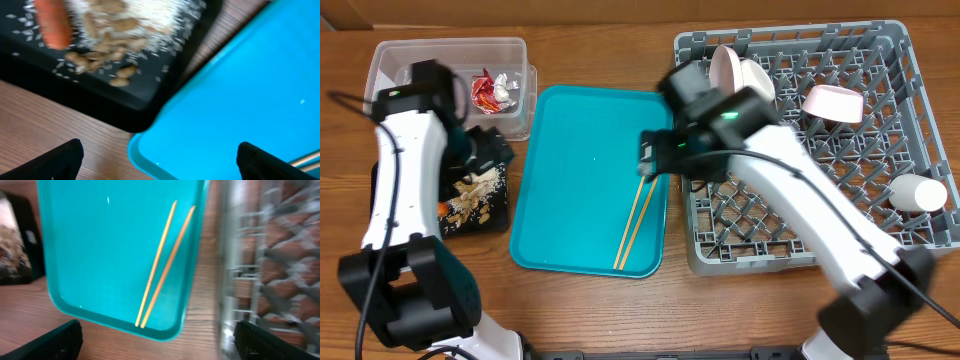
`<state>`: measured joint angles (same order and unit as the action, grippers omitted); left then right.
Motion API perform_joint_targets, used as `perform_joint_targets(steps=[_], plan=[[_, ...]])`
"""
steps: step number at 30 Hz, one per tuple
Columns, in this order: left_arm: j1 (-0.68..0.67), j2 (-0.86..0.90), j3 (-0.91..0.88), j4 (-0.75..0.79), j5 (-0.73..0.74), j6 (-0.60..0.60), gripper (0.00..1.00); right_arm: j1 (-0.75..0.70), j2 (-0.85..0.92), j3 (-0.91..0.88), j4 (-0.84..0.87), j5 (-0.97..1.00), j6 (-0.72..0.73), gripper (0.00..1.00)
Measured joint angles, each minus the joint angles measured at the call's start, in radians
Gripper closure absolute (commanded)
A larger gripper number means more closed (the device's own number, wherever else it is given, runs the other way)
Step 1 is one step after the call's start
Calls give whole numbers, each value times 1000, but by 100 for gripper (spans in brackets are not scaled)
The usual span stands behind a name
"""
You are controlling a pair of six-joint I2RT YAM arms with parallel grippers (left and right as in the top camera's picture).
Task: Sort waste into correct bins and load items into the dishwasher
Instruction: 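Reach the right gripper to the chopsticks and grasp one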
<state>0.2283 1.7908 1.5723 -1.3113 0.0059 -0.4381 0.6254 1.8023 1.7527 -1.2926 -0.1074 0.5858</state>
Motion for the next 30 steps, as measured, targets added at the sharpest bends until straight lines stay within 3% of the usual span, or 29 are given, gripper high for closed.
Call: perform_joint_targets(steps=[11, 16, 19, 30], plan=[[61, 0, 0, -2, 24, 0, 0, 158, 222, 0, 79, 8, 203, 3], [61, 0, 0, -2, 25, 0, 0, 199, 300, -2, 114, 29, 318, 11], [61, 0, 0, -2, 26, 0, 0, 209, 317, -30, 168, 36, 365, 17], [61, 0, 0, -2, 29, 0, 0, 212, 323, -103, 236, 90, 444, 23]])
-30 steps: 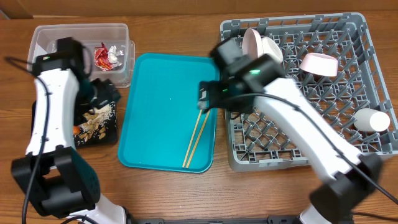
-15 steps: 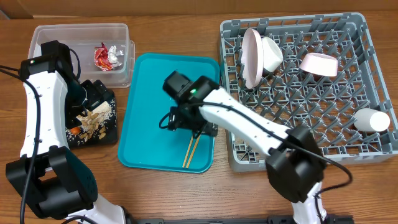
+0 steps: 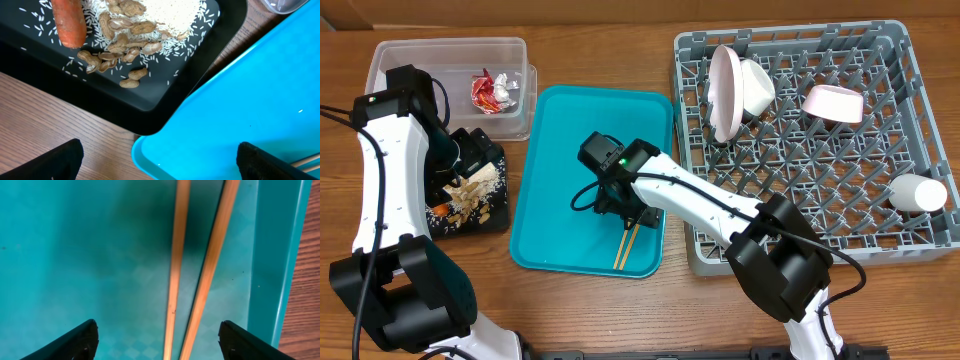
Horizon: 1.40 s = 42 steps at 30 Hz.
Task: Sort waste into correct bins and load items into the dishwasher
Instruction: 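Reach the right gripper to the chopsticks and grasp one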
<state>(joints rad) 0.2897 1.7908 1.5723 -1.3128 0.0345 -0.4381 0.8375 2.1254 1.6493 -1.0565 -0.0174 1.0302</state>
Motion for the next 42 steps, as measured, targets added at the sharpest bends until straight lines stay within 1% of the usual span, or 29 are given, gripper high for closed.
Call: perform_joint_targets(steps=[5, 9, 10, 12, 18, 24, 27, 29, 30, 31, 33, 34, 37, 42], plan=[[0, 0, 0, 0, 0, 0, 0, 3, 5, -9, 23, 7, 8, 26], [0, 0, 0, 0, 0, 0, 0, 5, 16, -10, 8, 24, 12, 28], [0, 0, 0, 0, 0, 0, 0, 5, 17, -10, 0, 31, 12, 30], [0, 0, 0, 0, 0, 0, 0, 7, 17, -10, -12, 50, 15, 32], [0, 0, 0, 0, 0, 0, 0, 8, 18, -10, -12, 78, 13, 33], [0, 0, 0, 0, 0, 0, 0, 24, 18, -52, 37, 84, 13, 34], [0, 0, 0, 0, 0, 0, 0, 35, 18, -86, 67, 78, 13, 42], [0, 0, 0, 0, 0, 0, 0, 39, 17, -94, 69, 81, 15, 60], [0, 0, 0, 0, 0, 0, 0, 39, 17, -95, 69, 82, 14, 65], [0, 0, 0, 0, 0, 0, 0, 39, 16, -98, 68, 85, 14, 73], [0, 0, 0, 0, 0, 0, 0, 38, 13, -101, 68, 85, 10, 83], [0, 0, 0, 0, 0, 0, 0, 38, 13, -101, 69, 84, 16, 86], [0, 0, 0, 0, 0, 0, 0, 38, 12, -101, 66, 84, 18, 89], [0, 0, 0, 0, 0, 0, 0, 34, 9, -96, 34, 93, 17, 89]])
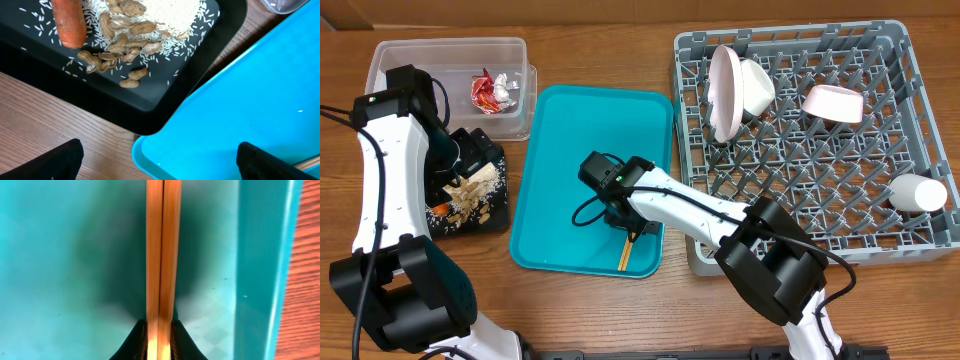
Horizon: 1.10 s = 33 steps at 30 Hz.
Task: Sort waste into correct bins and load items into the dishwasher
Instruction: 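Reach the right gripper to the chopsticks and grasp one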
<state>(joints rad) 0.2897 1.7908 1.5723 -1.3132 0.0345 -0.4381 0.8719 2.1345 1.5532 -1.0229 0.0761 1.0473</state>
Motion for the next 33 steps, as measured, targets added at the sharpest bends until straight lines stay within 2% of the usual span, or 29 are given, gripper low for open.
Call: perform_joint_targets(steps=[6, 14, 29, 33], plan=[[0, 0, 0, 0, 0, 0, 0, -2, -5, 18, -70, 50, -2, 88], [0, 0, 0, 0, 0, 0, 0, -2, -6, 18, -69, 74, -2, 87], [0, 0, 0, 0, 0, 0, 0, -2, -33, -64, 42, 68, -1, 84], [0, 0, 0, 0, 0, 0, 0, -2, -43, -83, 60, 65, 1, 91]])
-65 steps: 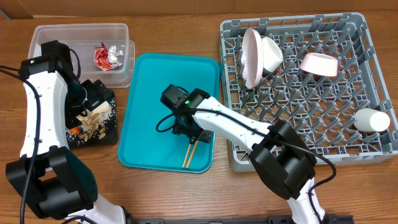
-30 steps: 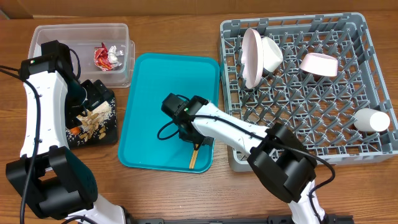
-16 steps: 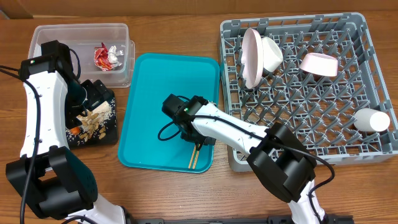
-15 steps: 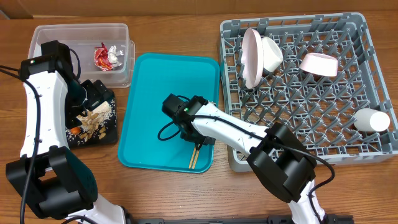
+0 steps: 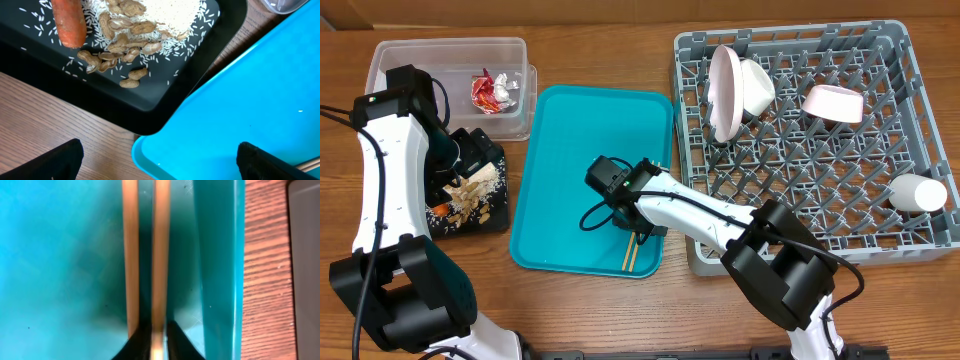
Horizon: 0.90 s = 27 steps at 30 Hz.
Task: Sort waste into correct bins and load items into the dishwasher
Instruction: 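Reach the right gripper to the chopsticks and grasp one, then carry the chopstick right and drop it into the rack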
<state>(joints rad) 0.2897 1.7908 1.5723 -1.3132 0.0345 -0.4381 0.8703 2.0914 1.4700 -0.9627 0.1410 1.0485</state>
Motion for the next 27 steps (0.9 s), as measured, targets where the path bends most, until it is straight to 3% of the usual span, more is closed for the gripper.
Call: perform_joint_targets(steps=[6, 13, 21, 27], plan=[[0, 0, 0, 0, 0, 0, 0, 0, -2, 1, -15, -3, -2, 93], [0, 0, 0, 0, 0, 0, 0, -12, -3, 98, -174, 25, -37, 94], [0, 0, 0, 0, -1, 0, 0, -88, -164, 203, -223, 57, -243, 94], [0, 0, 0, 0, -1, 0, 0, -230, -288, 224, -287, 71, -494, 94]])
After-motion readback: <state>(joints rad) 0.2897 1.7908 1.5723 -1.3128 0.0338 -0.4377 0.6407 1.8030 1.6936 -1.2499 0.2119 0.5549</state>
